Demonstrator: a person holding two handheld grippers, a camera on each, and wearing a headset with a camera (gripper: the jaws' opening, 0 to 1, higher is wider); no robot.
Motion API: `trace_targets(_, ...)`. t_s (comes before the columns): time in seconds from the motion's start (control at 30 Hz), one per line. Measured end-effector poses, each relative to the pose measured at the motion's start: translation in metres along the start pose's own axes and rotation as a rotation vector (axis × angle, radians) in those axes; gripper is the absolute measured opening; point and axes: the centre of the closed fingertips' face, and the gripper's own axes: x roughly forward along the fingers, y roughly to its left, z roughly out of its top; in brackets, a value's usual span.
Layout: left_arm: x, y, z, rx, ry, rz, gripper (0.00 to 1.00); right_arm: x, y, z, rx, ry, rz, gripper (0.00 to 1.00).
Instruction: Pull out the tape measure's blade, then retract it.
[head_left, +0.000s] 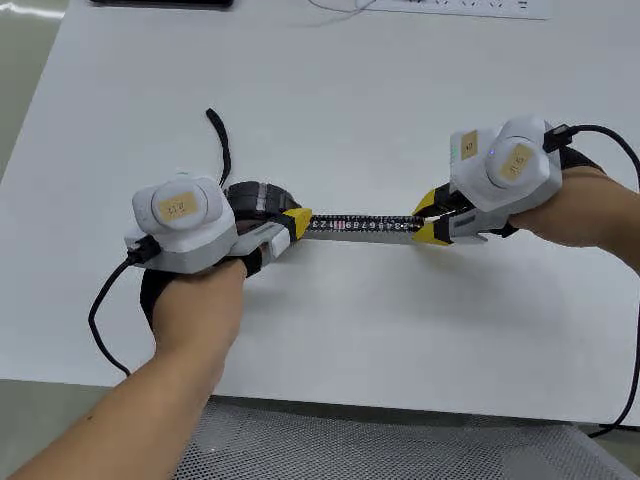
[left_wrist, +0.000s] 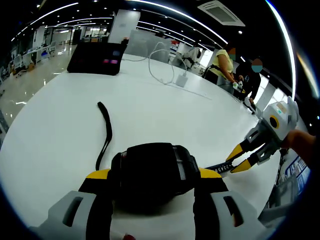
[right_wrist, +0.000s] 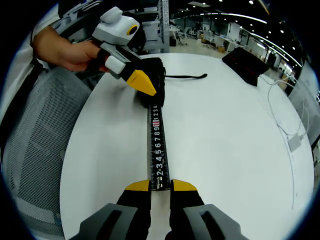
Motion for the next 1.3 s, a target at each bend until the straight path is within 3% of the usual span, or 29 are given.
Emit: trace_targets(1.3, 0.000, 0.000, 0.000, -0.001, -0.001, -0.003, 0.61, 0.020, 0.002, 0.027, -0.001, -0.043, 0.017, 0.09)
